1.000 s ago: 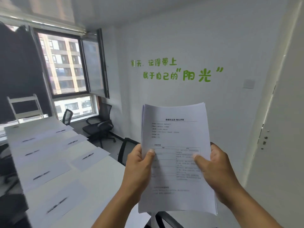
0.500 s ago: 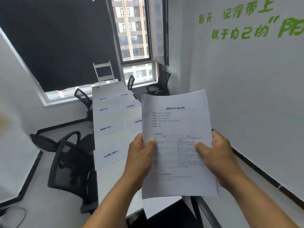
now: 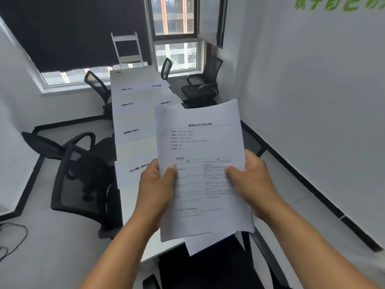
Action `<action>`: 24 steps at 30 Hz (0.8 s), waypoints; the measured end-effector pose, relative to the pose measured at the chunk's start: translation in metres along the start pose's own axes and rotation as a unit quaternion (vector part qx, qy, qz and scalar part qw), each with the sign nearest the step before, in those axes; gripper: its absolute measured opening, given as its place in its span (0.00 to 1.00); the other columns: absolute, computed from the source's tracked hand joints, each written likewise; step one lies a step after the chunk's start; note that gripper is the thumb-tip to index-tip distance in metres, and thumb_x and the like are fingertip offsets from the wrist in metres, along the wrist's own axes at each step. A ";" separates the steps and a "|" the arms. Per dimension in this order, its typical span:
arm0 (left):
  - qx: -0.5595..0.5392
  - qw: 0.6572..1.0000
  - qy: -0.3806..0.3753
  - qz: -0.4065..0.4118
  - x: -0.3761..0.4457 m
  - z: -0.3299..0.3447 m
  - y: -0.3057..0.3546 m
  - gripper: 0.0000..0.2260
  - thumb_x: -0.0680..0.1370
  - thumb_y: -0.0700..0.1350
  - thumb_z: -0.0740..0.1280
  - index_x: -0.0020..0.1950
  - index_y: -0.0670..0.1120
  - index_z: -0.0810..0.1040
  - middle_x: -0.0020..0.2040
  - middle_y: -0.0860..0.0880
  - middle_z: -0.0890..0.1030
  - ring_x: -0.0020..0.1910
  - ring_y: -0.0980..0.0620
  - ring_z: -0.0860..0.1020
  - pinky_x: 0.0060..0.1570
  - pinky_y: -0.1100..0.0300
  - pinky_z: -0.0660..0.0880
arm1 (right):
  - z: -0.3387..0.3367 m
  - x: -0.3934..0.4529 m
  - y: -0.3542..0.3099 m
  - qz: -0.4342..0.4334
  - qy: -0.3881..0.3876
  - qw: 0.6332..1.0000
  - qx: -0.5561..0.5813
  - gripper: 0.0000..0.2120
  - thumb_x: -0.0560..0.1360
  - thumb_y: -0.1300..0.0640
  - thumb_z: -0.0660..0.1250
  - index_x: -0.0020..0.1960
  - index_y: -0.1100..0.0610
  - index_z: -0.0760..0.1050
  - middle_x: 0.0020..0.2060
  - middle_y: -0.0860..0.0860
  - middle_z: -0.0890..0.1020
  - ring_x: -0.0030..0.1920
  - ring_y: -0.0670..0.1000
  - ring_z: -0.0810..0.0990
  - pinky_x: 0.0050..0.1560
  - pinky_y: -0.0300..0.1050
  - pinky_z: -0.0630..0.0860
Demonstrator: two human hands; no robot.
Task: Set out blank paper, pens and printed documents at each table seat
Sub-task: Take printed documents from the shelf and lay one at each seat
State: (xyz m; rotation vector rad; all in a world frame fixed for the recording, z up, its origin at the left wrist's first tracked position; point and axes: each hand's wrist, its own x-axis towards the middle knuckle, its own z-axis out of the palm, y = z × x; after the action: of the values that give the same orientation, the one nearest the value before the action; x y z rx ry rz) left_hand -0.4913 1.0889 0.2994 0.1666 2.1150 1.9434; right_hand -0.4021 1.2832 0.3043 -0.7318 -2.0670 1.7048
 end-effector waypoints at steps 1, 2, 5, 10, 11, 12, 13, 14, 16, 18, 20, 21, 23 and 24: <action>-0.003 1.000 -0.001 -0.004 0.004 -0.001 -0.006 0.08 0.88 0.46 0.65 0.61 0.53 0.83 0.52 0.56 0.90 0.48 0.53 0.90 0.48 0.53 0.86 | 0.004 0.002 0.004 0.005 -0.006 1.000 -0.003 0.16 0.80 0.65 0.66 0.59 0.47 0.81 0.52 0.44 0.90 0.53 0.50 0.90 0.57 0.61 0.86; -0.005 1.000 -0.003 -0.013 0.006 -0.002 -0.010 0.08 0.88 0.46 0.65 0.62 0.53 0.82 0.52 0.56 0.90 0.48 0.53 0.90 0.48 0.53 0.86 | 0.006 0.005 0.008 0.011 -0.010 1.000 -0.007 0.16 0.80 0.65 0.66 0.59 0.46 0.81 0.53 0.44 0.90 0.53 0.49 0.89 0.58 0.61 0.86; -0.028 0.998 -0.029 -0.057 0.011 -0.003 -0.026 0.08 0.88 0.45 0.65 0.63 0.52 0.82 0.54 0.53 0.90 0.50 0.49 0.90 0.52 0.48 0.86 | 0.008 0.013 0.024 0.040 -0.027 0.999 -0.017 0.16 0.80 0.65 0.66 0.58 0.45 0.81 0.53 0.43 0.90 0.53 0.50 0.90 0.58 0.61 0.86; -0.028 0.985 -0.070 -0.157 0.014 0.000 -0.075 0.10 0.88 0.41 0.64 0.67 0.51 0.80 0.58 0.50 0.90 0.55 0.44 0.90 0.59 0.41 0.85 | 0.007 0.031 0.068 0.124 -0.073 0.987 -0.073 0.14 0.79 0.65 0.65 0.57 0.49 0.81 0.49 0.46 0.90 0.49 0.52 0.90 0.55 0.61 0.87; -0.021 0.983 -0.066 -0.169 0.012 0.002 -0.087 0.10 0.88 0.41 0.64 0.67 0.51 0.80 0.59 0.50 0.90 0.55 0.45 0.90 0.59 0.41 0.85 | 0.008 0.034 0.079 0.134 -0.087 0.984 -0.085 0.14 0.79 0.65 0.65 0.57 0.50 0.81 0.49 0.46 0.90 0.48 0.51 0.90 0.54 0.60 0.87; -0.017 0.982 -0.054 -0.180 0.011 0.006 -0.099 0.10 0.88 0.41 0.64 0.67 0.51 0.80 0.59 0.51 0.90 0.55 0.46 0.90 0.59 0.42 0.85 | 0.009 0.039 0.090 0.143 -0.102 0.980 -0.095 0.13 0.79 0.65 0.65 0.58 0.51 0.81 0.49 0.46 0.90 0.48 0.51 0.90 0.54 0.59 0.88; -0.018 0.981 -0.040 -0.190 0.010 0.010 -0.110 0.10 0.88 0.41 0.64 0.67 0.51 0.80 0.58 0.51 0.90 0.54 0.46 0.90 0.58 0.44 0.85 | 0.011 0.042 0.099 0.149 -0.117 0.976 -0.103 0.13 0.80 0.64 0.65 0.59 0.50 0.80 0.50 0.45 0.89 0.48 0.50 0.90 0.53 0.57 0.88; -0.023 0.980 -0.025 -0.196 0.009 0.014 -0.120 0.10 0.88 0.40 0.65 0.67 0.50 0.80 0.57 0.52 0.90 0.54 0.47 0.90 0.58 0.45 0.85 | 0.013 0.046 0.109 0.153 -0.133 0.973 -0.108 0.14 0.80 0.64 0.64 0.60 0.50 0.80 0.51 0.45 0.89 0.49 0.50 0.89 0.54 0.57 0.88; -0.024 0.978 0.002 -0.205 0.008 0.020 -0.136 0.10 0.88 0.39 0.65 0.66 0.50 0.80 0.56 0.53 0.90 0.53 0.49 0.90 0.56 0.47 0.86 | 0.018 0.053 0.126 0.155 -0.158 0.968 -0.114 0.13 0.81 0.63 0.64 0.59 0.49 0.79 0.52 0.45 0.88 0.50 0.50 0.89 0.54 0.56 0.87; -0.015 0.976 0.029 -0.215 0.008 0.026 -0.153 0.11 0.88 0.39 0.65 0.65 0.52 0.80 0.55 0.54 0.90 0.52 0.51 0.90 0.56 0.48 0.86 | 0.022 0.058 0.143 0.157 -0.174 0.964 -0.123 0.12 0.81 0.63 0.63 0.57 0.48 0.79 0.51 0.45 0.88 0.50 0.50 0.88 0.53 0.55 0.87; -0.007 0.973 0.056 -0.225 0.009 0.034 -0.172 0.11 0.87 0.39 0.65 0.66 0.52 0.81 0.55 0.55 0.90 0.53 0.51 0.90 0.59 0.47 0.85 | 0.025 0.066 0.161 0.159 -0.190 0.959 -0.135 0.12 0.80 0.62 0.62 0.58 0.48 0.79 0.52 0.44 0.87 0.51 0.51 0.87 0.52 0.52 0.86; -0.003 0.971 0.067 -0.229 0.009 0.037 -0.180 0.11 0.87 0.40 0.65 0.66 0.52 0.81 0.56 0.55 0.90 0.53 0.51 0.90 0.59 0.47 0.85 | 0.027 0.069 0.167 0.160 -0.194 0.958 -0.140 0.12 0.80 0.62 0.62 0.58 0.49 0.79 0.52 0.45 0.87 0.51 0.51 0.87 0.51 0.51 0.86; 0.006 0.968 0.082 -0.236 0.010 0.042 -0.193 0.11 0.87 0.41 0.67 0.67 0.53 0.81 0.55 0.56 0.90 0.53 0.52 0.89 0.58 0.48 0.85 | 0.030 0.073 0.180 0.165 -0.192 0.956 -0.149 0.11 0.80 0.61 0.62 0.56 0.51 0.79 0.52 0.46 0.86 0.51 0.52 0.87 0.53 0.53 0.86; 0.009 0.967 0.088 -0.239 0.012 0.046 -0.201 0.11 0.87 0.41 0.67 0.66 0.53 0.81 0.55 0.57 0.90 0.53 0.52 0.89 0.59 0.47 0.85 | 0.032 0.077 0.189 0.168 -0.192 0.954 -0.157 0.10 0.79 0.61 0.62 0.56 0.52 0.78 0.51 0.46 0.86 0.51 0.53 0.86 0.53 0.55 0.86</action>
State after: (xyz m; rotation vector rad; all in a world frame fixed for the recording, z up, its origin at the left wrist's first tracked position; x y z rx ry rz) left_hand -0.4717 1.1164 0.0954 -0.4885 2.0325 1.6967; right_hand -0.4516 1.3300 0.1089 -0.9548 -2.6524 1.8305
